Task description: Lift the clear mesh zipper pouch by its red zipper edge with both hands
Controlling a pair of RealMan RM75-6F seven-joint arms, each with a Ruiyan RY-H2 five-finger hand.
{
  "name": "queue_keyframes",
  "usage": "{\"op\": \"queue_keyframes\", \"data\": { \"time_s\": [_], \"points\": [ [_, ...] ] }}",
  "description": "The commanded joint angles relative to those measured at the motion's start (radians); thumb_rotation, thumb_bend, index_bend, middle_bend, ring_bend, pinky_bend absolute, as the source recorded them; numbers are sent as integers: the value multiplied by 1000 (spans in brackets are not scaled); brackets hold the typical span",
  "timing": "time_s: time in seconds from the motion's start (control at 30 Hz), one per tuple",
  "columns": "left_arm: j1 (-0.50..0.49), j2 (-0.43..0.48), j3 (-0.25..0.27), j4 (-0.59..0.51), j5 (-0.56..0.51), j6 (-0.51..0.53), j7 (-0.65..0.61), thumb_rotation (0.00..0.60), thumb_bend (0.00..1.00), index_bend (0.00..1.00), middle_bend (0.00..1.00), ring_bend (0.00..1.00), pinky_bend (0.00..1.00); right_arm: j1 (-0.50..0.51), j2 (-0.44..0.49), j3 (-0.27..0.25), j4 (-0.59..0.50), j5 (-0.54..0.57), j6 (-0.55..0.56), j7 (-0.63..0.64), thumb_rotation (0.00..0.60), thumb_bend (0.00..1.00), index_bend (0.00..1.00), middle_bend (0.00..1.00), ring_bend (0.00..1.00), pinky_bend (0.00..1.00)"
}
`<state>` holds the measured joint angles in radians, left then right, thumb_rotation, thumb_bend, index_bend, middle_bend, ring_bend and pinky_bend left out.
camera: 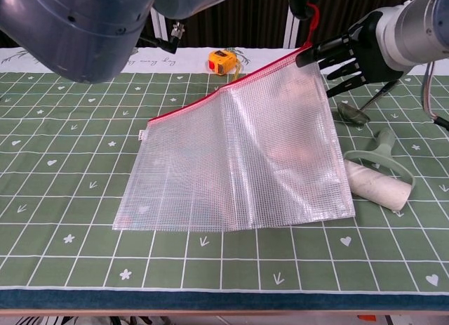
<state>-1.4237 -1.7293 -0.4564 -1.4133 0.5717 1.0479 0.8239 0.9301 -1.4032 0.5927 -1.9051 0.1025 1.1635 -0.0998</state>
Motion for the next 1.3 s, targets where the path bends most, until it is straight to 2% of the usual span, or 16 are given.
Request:
{"op": "queue_keyframes", "data": {
  "time_s": [0.03, 0.3, 1.07, 1.3],
  "points": [
    [-1, 1, 2, -1, 0, 2, -2, 600, 378, 633, 168, 0, 0, 0, -3, 8, 6, 7, -2, -2, 600, 500, 503, 152, 0, 191],
    [-8, 5, 5, -3, -3, 8, -6, 600, 378, 633, 168, 0, 0, -3, -3, 27, 7, 15, -4, -12, 600, 572, 521, 157, 0, 191],
    [-4, 16, 25, -10, -7, 14, -15, 600, 378, 634, 167, 0, 0, -15, -2, 58, -17, 7, -14, -8, 600, 614, 575, 183, 0, 191],
    [24, 35, 38, -46, -4, 32, -30, 600, 378, 635, 167, 0, 0, -20, 8, 65, -11, 6, -8, -6, 600, 615, 575, 183, 0, 191]
  ]
}}
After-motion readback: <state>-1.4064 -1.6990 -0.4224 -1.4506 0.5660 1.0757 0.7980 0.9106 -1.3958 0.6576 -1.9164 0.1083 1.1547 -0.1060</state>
